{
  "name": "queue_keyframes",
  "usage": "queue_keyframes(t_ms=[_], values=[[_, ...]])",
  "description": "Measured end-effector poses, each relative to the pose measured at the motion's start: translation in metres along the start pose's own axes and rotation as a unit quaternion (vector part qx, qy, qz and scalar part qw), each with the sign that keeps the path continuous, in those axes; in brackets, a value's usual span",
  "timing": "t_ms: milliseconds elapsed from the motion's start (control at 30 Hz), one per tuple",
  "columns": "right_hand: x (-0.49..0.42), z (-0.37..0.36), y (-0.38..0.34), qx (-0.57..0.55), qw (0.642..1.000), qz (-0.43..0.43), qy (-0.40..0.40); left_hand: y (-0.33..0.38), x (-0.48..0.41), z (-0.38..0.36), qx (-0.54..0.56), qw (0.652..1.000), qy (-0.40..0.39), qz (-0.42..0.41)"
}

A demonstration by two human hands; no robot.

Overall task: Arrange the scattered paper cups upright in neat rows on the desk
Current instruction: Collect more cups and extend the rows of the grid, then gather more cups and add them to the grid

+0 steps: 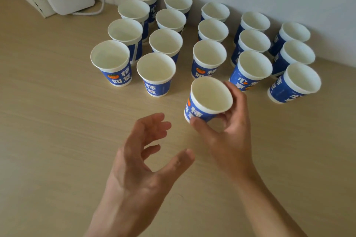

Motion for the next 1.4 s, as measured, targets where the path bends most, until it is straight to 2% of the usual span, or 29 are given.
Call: queue_keyframes(t_ms=[167, 633, 933, 1200, 1400], values=[[-0.015, -0.006, 0.011, 0.039, 0.999, 0.026, 0.018, -0.010, 0.005, 0.005, 0.017, 1.000, 0.006, 0.012], [-0.022, -0.008, 0.026, 0.063, 0.996, 0.003, 0.067, -0.019, 0.009, 0.015, 0.034, 0.999, 0.012, 0.008], [-0.015, -0.003, 0.025, 0.082, 0.995, -0.015, 0.061, -0.017, 0.012, 0.017, 0.026, 1.000, 0.009, -0.001], [0.022, 0.026, 0.012, 0.096, 0.986, -0.102, 0.093, 0.011, 0.029, 0.021, 0.005, 1.000, 0.003, -0.008], [0.037, 0.070, -0.046, 0.085, 0.974, -0.156, 0.139, 0.072, 0.054, 0.013, -0.022, 1.000, -0.017, -0.015]])
Point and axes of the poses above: each hand's wrist, its own x-axis away from the middle knuckle, its own z-axis out of the back of the hand, y = z × x, the point moved 10 cm from there along -x, towards the middle knuckle, and after that the axes turned 15 degrees about z, right-handed, at the moved point
